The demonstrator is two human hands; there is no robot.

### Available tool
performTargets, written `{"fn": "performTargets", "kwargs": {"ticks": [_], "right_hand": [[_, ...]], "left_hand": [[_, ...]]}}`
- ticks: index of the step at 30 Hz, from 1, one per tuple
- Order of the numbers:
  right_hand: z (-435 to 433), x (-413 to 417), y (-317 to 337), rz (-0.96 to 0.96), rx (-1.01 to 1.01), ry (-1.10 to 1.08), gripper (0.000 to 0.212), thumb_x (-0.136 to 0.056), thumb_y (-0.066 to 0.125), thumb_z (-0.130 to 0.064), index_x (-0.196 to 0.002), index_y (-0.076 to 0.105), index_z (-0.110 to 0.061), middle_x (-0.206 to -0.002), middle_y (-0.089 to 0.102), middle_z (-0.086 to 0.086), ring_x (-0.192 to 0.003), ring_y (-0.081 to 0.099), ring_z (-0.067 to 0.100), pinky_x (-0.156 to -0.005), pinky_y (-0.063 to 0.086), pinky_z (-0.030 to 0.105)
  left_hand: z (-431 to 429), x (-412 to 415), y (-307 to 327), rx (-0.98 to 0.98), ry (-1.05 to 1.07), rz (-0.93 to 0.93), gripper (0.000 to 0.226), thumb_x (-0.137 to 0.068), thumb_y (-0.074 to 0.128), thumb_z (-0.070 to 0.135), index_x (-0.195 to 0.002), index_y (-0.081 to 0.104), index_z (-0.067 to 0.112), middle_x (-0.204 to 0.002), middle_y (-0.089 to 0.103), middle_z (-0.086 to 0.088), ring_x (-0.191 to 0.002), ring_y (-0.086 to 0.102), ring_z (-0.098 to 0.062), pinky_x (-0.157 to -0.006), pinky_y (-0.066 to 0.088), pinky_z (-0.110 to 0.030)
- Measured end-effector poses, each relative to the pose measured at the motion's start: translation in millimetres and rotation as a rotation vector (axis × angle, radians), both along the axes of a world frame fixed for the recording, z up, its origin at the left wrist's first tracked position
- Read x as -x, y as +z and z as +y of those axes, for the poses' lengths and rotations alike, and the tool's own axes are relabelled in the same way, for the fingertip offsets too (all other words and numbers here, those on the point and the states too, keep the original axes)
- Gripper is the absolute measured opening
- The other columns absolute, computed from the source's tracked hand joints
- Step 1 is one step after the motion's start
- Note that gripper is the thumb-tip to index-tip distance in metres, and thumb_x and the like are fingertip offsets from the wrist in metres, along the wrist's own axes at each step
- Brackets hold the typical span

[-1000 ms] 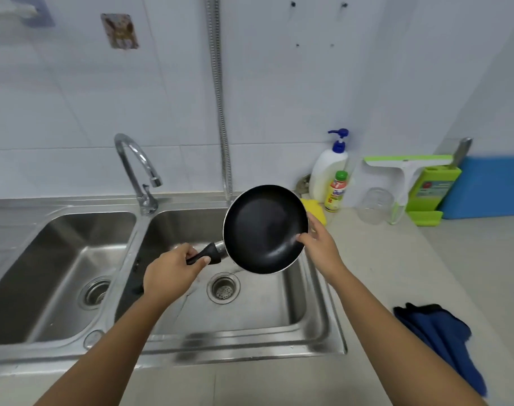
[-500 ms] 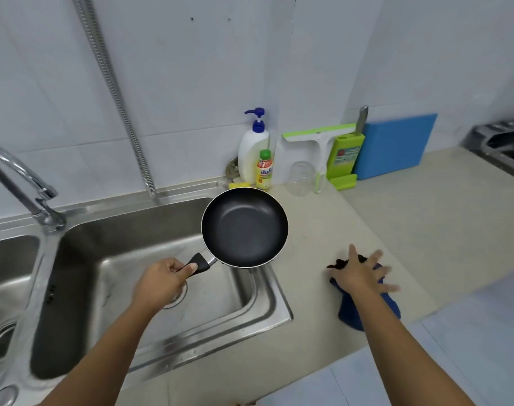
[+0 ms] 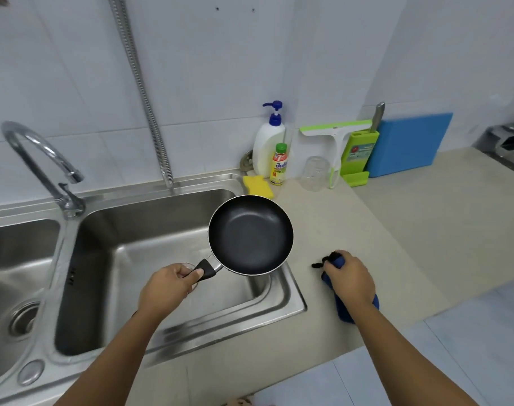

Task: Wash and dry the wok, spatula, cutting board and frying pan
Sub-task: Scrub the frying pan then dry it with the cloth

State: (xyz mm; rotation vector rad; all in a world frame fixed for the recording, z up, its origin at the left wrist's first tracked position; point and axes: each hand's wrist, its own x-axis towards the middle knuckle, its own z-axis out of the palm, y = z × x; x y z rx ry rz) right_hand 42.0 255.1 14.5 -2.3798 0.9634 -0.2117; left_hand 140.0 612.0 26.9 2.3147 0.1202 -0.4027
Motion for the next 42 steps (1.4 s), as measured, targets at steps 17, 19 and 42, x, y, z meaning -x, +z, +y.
{"fn": "performTargets", "kwargs": {"ticks": [17, 19, 42], "right_hand": [[302, -131, 40, 0.117, -0.542, 0.349, 0.081, -0.075, 0.068, -0.064, -0.125, 0.038, -0.009, -0.122, 0.052, 0.009, -0.107, 0.06, 0.032, -0.085, 0.047, 0.036], [331, -122, 32, 0.176, -0.389, 0.351, 0.079, -0.08, 0.063, -0.064, -0.129, 0.03, -0.012, -0.133, 0.04, 0.01, -0.111, 0.055, 0.037, -0.084, 0.045, 0.04], [329, -93, 21, 0.727, 0.26, 1.451, 0.073, -0.083, 0.043, -0.001, -0.137, 0.047, -0.049, -0.155, 0.028, -0.022, -0.127, 0.031, 0.029, -0.115, 0.021, 0.044]], "left_hand": [[163, 94, 11, -0.24, 0.148, 0.034, 0.041, -0.08, 0.058, 0.067, -0.071, 0.06, 0.027, -0.067, 0.066, 0.006, -0.066, 0.062, -0.009, -0.057, 0.042, -0.026], [173, 99, 9, -0.253, 0.154, 0.042, 0.042, -0.08, 0.056, 0.068, -0.073, 0.06, 0.027, -0.068, 0.065, 0.008, -0.066, 0.062, -0.008, -0.057, 0.041, -0.025], [223, 108, -18, -0.294, -0.1, -0.017, 0.048, -0.089, 0.043, 0.068, -0.136, 0.038, 0.059, -0.114, 0.067, 0.011, -0.108, 0.058, -0.011, -0.076, 0.042, -0.022]]}}
